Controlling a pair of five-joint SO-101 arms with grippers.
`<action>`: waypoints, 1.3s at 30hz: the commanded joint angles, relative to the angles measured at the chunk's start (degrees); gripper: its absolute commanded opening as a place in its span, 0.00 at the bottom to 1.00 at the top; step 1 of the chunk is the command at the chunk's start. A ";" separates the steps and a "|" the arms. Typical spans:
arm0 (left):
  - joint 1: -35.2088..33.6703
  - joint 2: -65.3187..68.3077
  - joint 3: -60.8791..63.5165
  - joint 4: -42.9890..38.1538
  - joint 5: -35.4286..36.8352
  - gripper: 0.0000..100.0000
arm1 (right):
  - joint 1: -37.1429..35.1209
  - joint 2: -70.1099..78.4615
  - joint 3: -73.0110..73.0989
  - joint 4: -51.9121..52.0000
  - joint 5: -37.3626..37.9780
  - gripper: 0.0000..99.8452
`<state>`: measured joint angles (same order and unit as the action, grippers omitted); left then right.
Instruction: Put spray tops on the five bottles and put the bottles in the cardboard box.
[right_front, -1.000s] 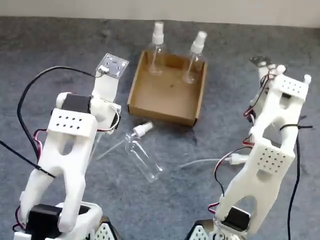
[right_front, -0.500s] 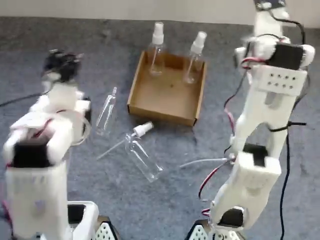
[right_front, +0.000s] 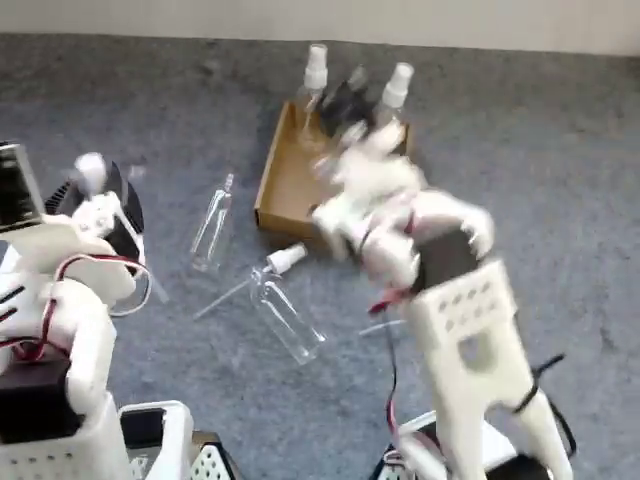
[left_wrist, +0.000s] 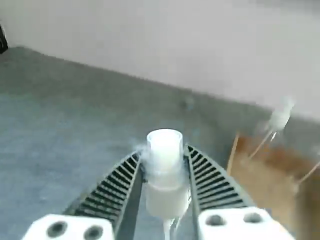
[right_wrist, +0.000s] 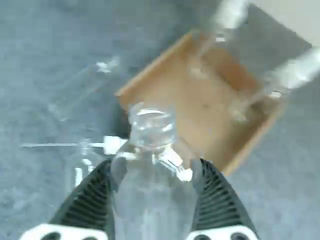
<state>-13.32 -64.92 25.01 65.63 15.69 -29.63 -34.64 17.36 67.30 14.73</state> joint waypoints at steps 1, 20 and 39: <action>-0.40 -0.40 -0.22 -6.24 7.82 0.00 | -8.22 -10.51 22.20 -18.59 -0.35 0.00; 8.13 -0.40 6.90 -11.96 20.66 0.00 | -16.13 -15.08 44.79 -41.63 -0.18 0.00; 16.04 -0.40 25.80 -18.73 16.62 0.00 | -15.87 -15.16 44.70 -41.71 -3.96 0.00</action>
<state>0.22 -64.75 49.54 48.40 35.03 -45.36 -48.00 62.73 27.12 13.85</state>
